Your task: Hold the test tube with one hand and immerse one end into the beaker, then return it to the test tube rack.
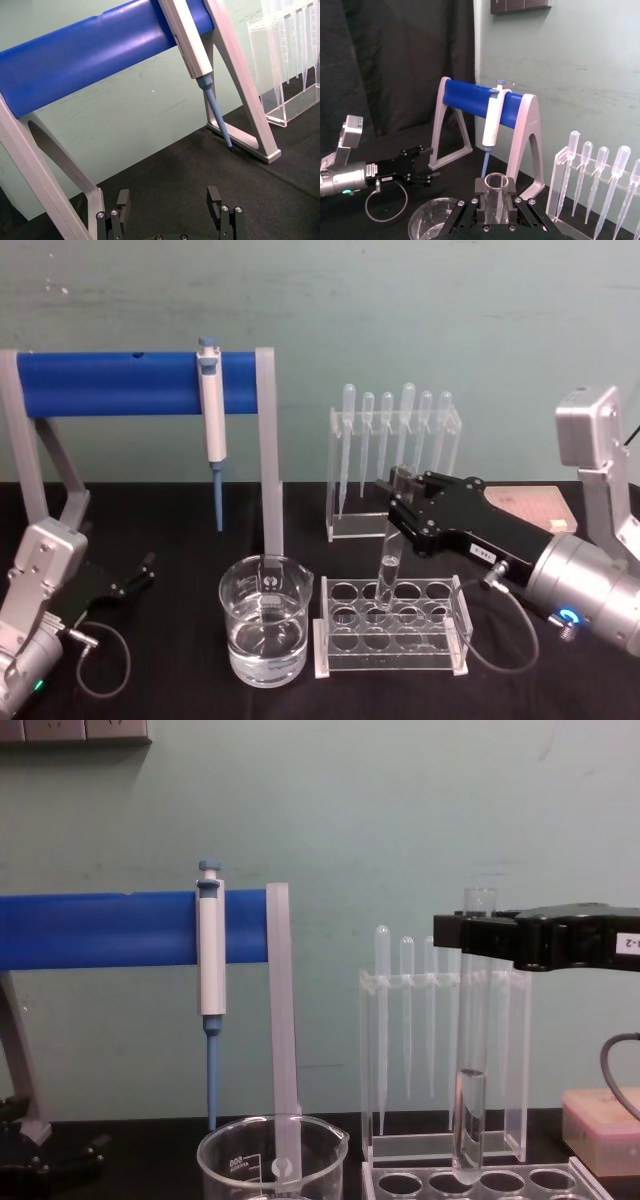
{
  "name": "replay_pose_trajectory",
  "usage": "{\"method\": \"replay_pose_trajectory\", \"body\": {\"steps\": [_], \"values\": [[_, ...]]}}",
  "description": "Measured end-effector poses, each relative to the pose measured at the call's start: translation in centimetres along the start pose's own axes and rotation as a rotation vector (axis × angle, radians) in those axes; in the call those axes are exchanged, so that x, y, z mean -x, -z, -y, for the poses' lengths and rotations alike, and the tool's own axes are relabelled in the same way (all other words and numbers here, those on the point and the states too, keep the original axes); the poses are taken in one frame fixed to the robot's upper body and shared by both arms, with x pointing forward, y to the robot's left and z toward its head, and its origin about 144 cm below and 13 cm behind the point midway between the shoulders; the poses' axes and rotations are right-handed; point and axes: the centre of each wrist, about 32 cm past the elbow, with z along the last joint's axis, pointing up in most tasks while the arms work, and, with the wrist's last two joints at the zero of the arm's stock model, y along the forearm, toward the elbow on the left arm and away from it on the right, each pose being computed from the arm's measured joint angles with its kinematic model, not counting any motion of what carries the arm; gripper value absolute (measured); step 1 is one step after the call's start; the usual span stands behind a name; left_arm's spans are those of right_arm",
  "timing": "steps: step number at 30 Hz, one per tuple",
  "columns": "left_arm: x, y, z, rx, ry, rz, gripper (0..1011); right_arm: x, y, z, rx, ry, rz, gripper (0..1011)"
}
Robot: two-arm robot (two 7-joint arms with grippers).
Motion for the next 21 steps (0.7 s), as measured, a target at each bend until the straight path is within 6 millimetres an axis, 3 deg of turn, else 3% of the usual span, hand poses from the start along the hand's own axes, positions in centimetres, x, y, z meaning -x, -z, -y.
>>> {"method": "replay_pose_trajectory", "body": {"steps": [21], "values": [[0.0,0.0,0.0,0.0,0.0,0.0,1000,-0.39,-0.43,-0.25,0.007,-0.009,0.003,225]]}}
